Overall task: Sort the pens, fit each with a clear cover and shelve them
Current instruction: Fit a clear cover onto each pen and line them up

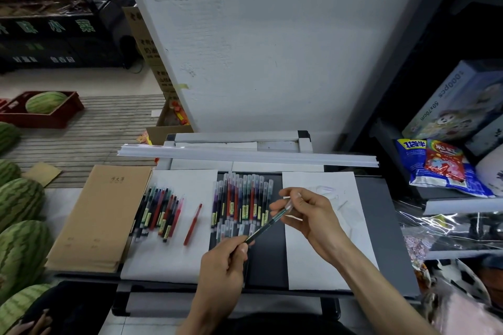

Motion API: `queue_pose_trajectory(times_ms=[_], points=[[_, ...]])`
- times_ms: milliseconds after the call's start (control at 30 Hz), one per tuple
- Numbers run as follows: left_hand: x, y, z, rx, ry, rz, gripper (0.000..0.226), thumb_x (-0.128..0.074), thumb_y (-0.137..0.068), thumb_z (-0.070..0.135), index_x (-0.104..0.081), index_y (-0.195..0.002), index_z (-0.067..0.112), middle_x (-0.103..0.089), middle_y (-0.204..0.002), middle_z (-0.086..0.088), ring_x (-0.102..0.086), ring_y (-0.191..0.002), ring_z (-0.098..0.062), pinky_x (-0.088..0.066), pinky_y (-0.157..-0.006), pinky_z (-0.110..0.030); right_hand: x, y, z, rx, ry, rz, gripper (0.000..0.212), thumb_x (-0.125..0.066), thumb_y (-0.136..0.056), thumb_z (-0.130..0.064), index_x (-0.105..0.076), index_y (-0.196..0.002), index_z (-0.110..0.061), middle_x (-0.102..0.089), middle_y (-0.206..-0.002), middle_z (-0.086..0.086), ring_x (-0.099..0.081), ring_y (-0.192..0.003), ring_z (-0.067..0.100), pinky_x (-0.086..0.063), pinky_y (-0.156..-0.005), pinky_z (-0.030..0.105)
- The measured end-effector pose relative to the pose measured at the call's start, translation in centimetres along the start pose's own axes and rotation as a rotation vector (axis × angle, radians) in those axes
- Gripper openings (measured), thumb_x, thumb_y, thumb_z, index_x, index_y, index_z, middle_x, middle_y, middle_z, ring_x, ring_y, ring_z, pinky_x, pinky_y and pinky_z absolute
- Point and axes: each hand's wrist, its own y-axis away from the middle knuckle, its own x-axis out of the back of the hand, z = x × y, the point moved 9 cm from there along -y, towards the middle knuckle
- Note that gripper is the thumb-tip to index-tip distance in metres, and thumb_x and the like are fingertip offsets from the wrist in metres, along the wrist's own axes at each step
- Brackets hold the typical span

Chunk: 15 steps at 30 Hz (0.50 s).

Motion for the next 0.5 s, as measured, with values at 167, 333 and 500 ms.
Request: queue_pose_trajectory(times_ms=[167,333,500], points=[[-0.8,-0.3,0.8,0.027,0.041,-0.055,0.024,-0.058,-0.105,0.018,-0.075,-0.096,0.033,-0.057,-0.066,0.008,-0.046,-0.058,-0.007,-0.038,-0.055,-0.031,-0.3,-0.1,0.6,0.0,0.002,-0.009,0.027,-0.046,-0.109,-0.02,-0.064,-0.106,-0.001,-0.076,-0.104,0.022,-0.073,-0.1,0.037,-0.056,-0.091,0.041],[-1.5,-0.9,0.9,0.099,0.13,-0.141,0.029,-0.056,-0.106,0.018,-0.077,-0.087,0.021,-0.044,-0.056,0.009,-0.038,-0.052,-0.01,-0.033,-0.053,-0.028,-1.2,-0.1,1.5,-0.019,-0.06,-0.028,0.025,-0.042,-0.11,-0.013,-0.057,-0.092,-0.007,-0.07,-0.089,0.02,-0.073,-0.091,0.038,-0.056,-0.08,0.036],[-2.4,-0.5,-0.1,0.236,0.266,-0.243,0.031,-0.054,-0.107,0.012,-0.076,-0.085,0.01,-0.052,-0.059,-0.002,-0.045,-0.056,-0.019,-0.037,-0.06,-0.036,-2.2,-0.8,1.7,-0.046,-0.013,-0.094,0.024,-0.041,-0.111,-0.014,-0.056,-0.094,-0.007,-0.071,-0.086,0.017,-0.074,-0.096,0.04,-0.054,-0.077,0.032]])
